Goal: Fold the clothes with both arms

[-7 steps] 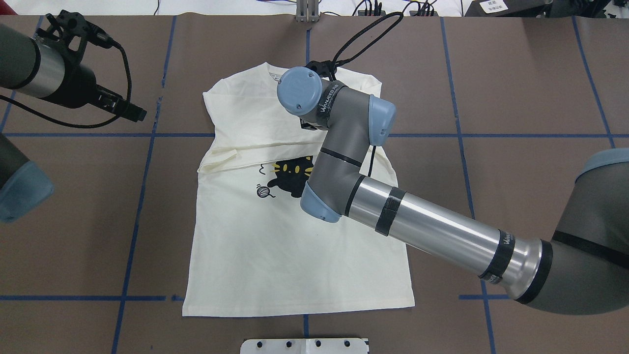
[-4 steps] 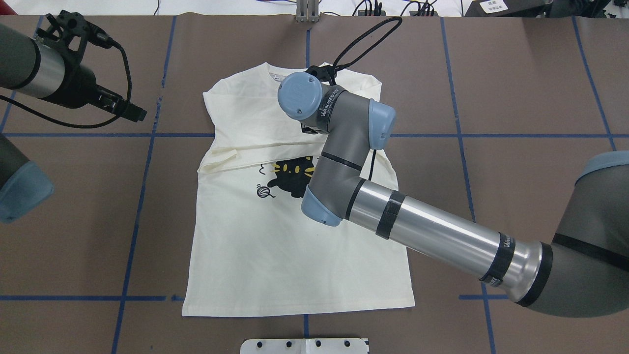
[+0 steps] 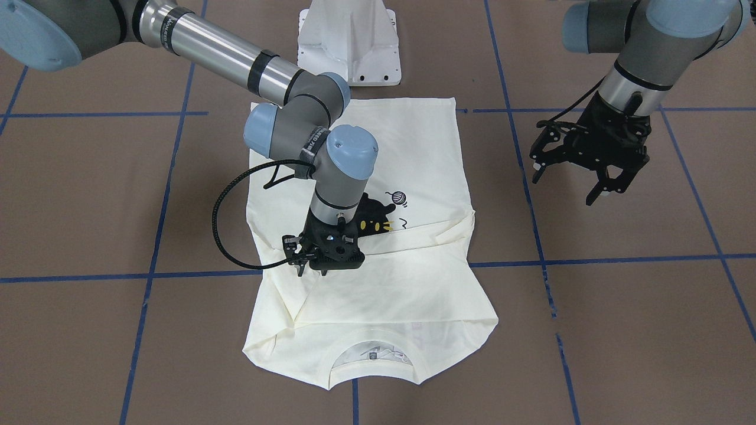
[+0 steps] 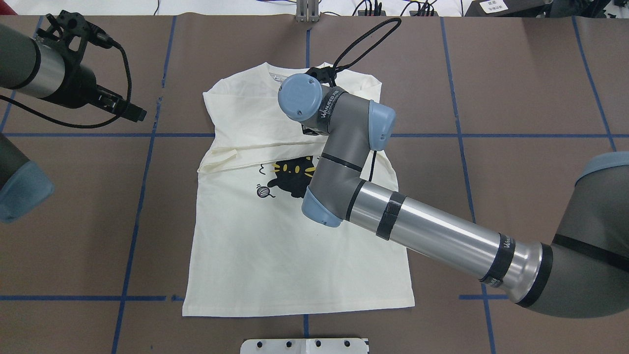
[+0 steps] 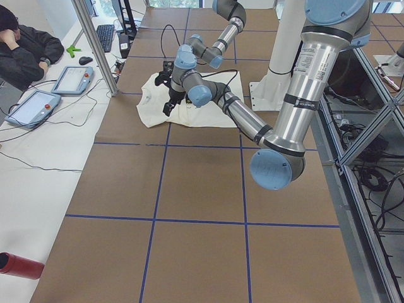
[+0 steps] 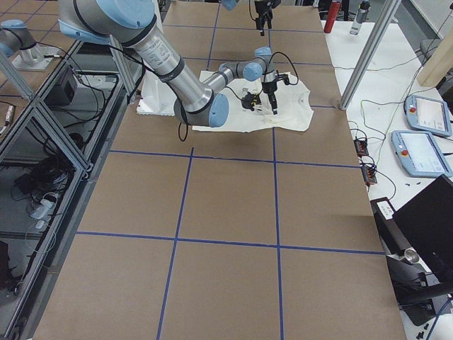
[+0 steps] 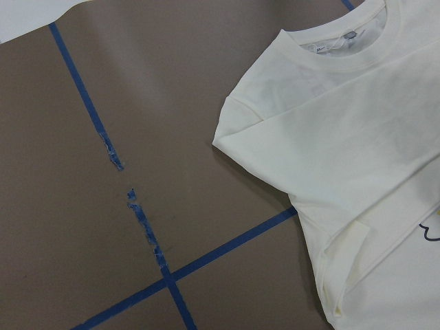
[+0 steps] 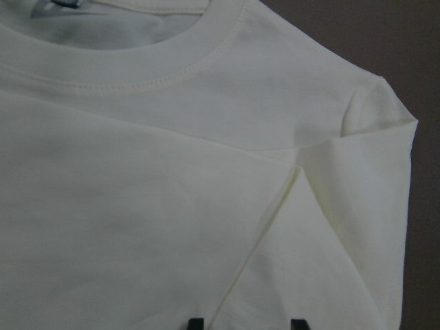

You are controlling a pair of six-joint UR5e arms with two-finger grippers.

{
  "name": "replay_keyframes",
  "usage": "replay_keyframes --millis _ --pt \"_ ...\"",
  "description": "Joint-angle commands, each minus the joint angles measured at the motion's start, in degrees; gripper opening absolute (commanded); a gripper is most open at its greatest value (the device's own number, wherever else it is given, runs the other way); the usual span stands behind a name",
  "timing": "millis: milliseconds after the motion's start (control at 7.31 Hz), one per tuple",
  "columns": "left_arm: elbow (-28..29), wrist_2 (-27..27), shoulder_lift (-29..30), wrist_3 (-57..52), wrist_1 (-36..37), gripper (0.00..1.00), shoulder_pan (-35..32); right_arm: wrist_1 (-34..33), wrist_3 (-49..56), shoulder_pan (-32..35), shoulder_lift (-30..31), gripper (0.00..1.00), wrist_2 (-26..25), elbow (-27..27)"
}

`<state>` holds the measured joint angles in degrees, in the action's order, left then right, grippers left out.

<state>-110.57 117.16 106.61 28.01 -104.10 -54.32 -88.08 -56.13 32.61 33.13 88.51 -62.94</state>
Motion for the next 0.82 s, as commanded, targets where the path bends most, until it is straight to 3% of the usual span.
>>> replay_keyframes --millis 0,137,410,684 --pt "0.0 0.0 0.0 0.0 0.0 1.0 0.1 -0.1 0.6 0.0 0.1 0.5 0.0 0.0" --pt "0.0 0.0 0.0 -0.1 0.0 1.0 0.1 -0.2 0.6 0.0 0.1 0.46 0.0 0.5" --pt "0.0 0.0 0.0 -0.1 0.0 1.0 0.1 -0.3 1.2 0.0 0.0 0.06 0.0 0.9" --pt "0.0 0.0 0.0 0.0 0.0 1.0 0.1 -0.4 1.3 0.3 -0.3 0.0 0.0 0.8"
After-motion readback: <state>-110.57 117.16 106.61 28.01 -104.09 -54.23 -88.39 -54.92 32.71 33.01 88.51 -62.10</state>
